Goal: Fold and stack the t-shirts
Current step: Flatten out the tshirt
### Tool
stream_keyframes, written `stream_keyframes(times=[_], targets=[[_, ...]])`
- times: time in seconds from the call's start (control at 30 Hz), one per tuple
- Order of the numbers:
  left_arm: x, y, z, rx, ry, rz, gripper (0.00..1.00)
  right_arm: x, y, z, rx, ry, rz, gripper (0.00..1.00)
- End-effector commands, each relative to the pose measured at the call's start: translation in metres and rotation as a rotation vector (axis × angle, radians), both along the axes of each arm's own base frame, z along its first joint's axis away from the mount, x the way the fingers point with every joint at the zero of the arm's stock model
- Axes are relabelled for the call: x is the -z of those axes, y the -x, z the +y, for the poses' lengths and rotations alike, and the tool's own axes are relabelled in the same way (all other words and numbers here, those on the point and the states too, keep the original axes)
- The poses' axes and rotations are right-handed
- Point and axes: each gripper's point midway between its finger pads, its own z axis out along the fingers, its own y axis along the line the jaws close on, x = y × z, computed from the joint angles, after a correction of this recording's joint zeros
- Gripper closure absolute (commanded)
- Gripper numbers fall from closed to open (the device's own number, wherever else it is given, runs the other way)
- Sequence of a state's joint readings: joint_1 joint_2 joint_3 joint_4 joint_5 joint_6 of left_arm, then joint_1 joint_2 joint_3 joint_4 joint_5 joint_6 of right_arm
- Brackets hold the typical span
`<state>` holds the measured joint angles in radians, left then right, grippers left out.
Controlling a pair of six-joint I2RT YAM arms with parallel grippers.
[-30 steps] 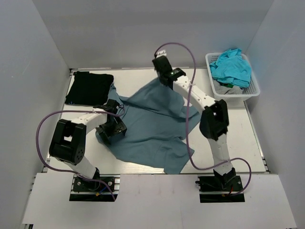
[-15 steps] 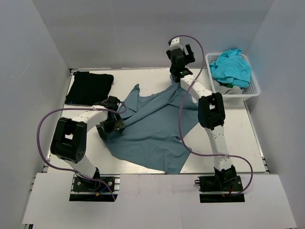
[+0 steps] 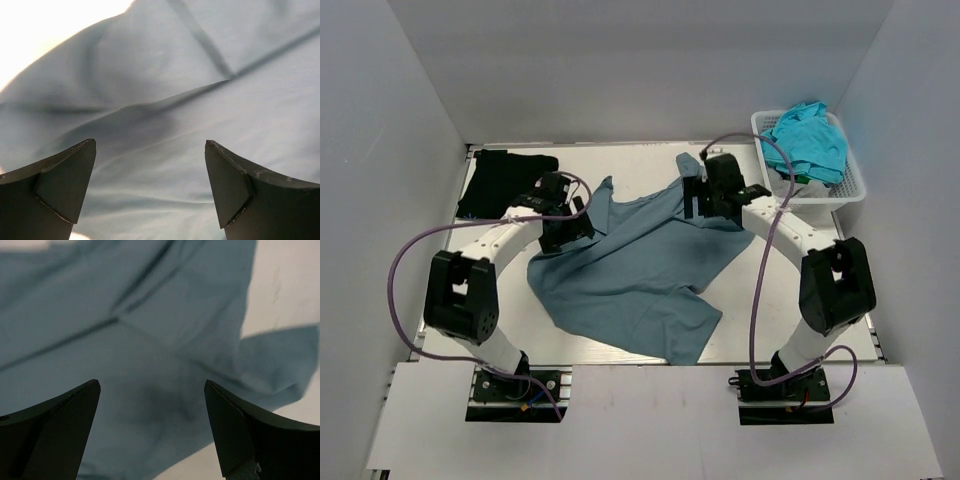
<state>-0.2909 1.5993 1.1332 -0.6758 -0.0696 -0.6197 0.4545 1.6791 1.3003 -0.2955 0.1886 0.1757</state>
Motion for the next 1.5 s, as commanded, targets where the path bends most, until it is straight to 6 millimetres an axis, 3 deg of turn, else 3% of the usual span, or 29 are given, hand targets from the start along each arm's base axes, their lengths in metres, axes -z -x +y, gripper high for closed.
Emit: stream_keyframes(times=[0.0, 0.03, 0.17, 0.2, 0.23, 0.3, 0.33, 0.37, 0.4, 0.47, 0.5, 0.57, 0.6, 0.63, 0.7, 0.77, 0.87, 0.93, 1.0, 1.07, 1.1, 1.2, 1.23, 1.27, 1.3, 1.33, 1.4, 1.43, 1.47], targets=[[-0.007, -0.033, -0.042, 0.116, 0.160, -0.062, 0.00, 0.053, 0.043, 0.008, -0.005, -0.076, 0.241, 0.10], [-0.010, -0.045, -0.054, 0.137, 0.183, -0.081, 0.00, 0.060, 0.049, 0.006, -0.001, -0.063, 0.279, 0.10], [0.018, -0.077, -0.068, 0.142, 0.168, -0.036, 0.00, 0.093, 0.060, 0.000, 0.032, -0.046, 0.381, 0.10], [0.014, -0.091, -0.073, 0.143, 0.174, -0.057, 0.00, 0.097, 0.061, -0.004, 0.044, -0.047, 0.396, 0.10], [0.035, -0.094, -0.072, 0.143, 0.150, -0.013, 0.00, 0.101, 0.063, -0.005, 0.048, -0.044, 0.410, 0.10], [0.056, -0.105, -0.069, 0.136, 0.106, 0.019, 0.00, 0.116, 0.075, -0.010, 0.052, -0.029, 0.465, 0.10], [0.050, -0.113, -0.067, 0.124, 0.088, -0.008, 0.00, 0.121, 0.079, -0.010, 0.052, -0.027, 0.483, 0.10], [0.077, -0.114, -0.054, 0.090, 0.009, 0.041, 0.00, 0.123, 0.090, -0.002, 0.016, -0.054, 0.521, 0.10], [0.073, -0.131, -0.053, 0.076, -0.015, 0.020, 0.00, 0.130, 0.102, -0.005, -0.007, -0.043, 0.555, 0.10], [0.091, -0.133, -0.035, 0.047, -0.110, 0.096, 0.00, 0.135, 0.127, -0.001, -0.056, -0.052, 0.611, 0.10], [0.102, -0.152, -0.033, 0.031, -0.128, 0.100, 0.00, 0.133, 0.144, -0.002, -0.073, -0.059, 0.637, 0.10], [0.109, -0.166, -0.030, 0.040, -0.169, 0.104, 0.00, 0.141, 0.177, -0.003, -0.108, -0.062, 0.700, 0.10], [0.096, -0.182, -0.035, 0.037, -0.159, 0.069, 0.00, 0.131, 0.189, 0.005, -0.145, -0.108, 0.716, 0.10], [0.109, -0.186, -0.039, 0.056, -0.154, 0.080, 0.00, 0.132, 0.214, 0.005, -0.171, -0.112, 0.751, 0.10], [0.100, -0.206, -0.049, 0.072, -0.116, 0.008, 0.00, 0.114, 0.237, 0.024, -0.272, -0.169, 0.758, 0.10], [0.097, -0.217, -0.060, 0.097, -0.070, -0.035, 0.00, 0.090, 0.243, 0.040, -0.346, -0.206, 0.704, 0.10], [0.066, -0.246, -0.073, 0.103, -0.022, -0.153, 0.00, 0.043, 0.225, 0.066, -0.430, -0.315, 0.590, 0.10], [0.052, -0.251, -0.082, 0.136, 0.017, -0.182, 0.00, 0.018, 0.195, 0.068, -0.382, -0.315, 0.466, 0.10], [0.006, -0.254, -0.084, 0.185, 0.021, -0.262, 0.00, 0.007, 0.179, 0.065, -0.322, -0.302, 0.415, 0.10], [-0.015, -0.241, -0.085, 0.219, -0.010, -0.282, 0.00, 0.008, 0.149, 0.048, -0.188, -0.224, 0.353, 0.10], [-0.045, -0.230, -0.080, 0.230, -0.047, -0.320, 0.00, 0.018, 0.135, 0.031, -0.095, -0.143, 0.344, 0.10], [-0.073, -0.197, -0.068, 0.238, -0.055, -0.312, 0.00, 0.026, 0.109, 0.007, 0.034, -0.091, 0.339, 0.10], [-0.050, -0.170, -0.058, 0.208, -0.066, -0.225, 0.00, 0.025, 0.103, 0.004, 0.060, -0.087, 0.335, 0.10], [-0.081, -0.154, -0.053, 0.194, -0.049, -0.272, 0.00, 0.031, 0.098, 0.001, 0.071, -0.076, 0.349, 0.10], [-0.080, -0.139, -0.047, 0.179, -0.052, -0.262, 0.00, 0.035, 0.095, -0.005, 0.086, -0.063, 0.345, 0.10], [-0.046, -0.107, -0.037, 0.159, -0.056, -0.171, 0.00, 0.037, 0.088, -0.016, 0.107, -0.054, 0.338, 0.10], [-0.055, -0.081, -0.035, 0.149, -0.005, -0.196, 0.00, 0.042, 0.076, -0.020, 0.115, -0.053, 0.341, 0.10], [-0.025, -0.054, -0.030, 0.127, 0.005, -0.118, 0.00, 0.044, 0.070, -0.024, 0.131, -0.053, 0.334, 0.10], [-0.018, -0.045, -0.031, 0.122, 0.024, -0.108, 0.00, 0.049, 0.064, -0.028, 0.153, -0.048, 0.334, 0.10]])
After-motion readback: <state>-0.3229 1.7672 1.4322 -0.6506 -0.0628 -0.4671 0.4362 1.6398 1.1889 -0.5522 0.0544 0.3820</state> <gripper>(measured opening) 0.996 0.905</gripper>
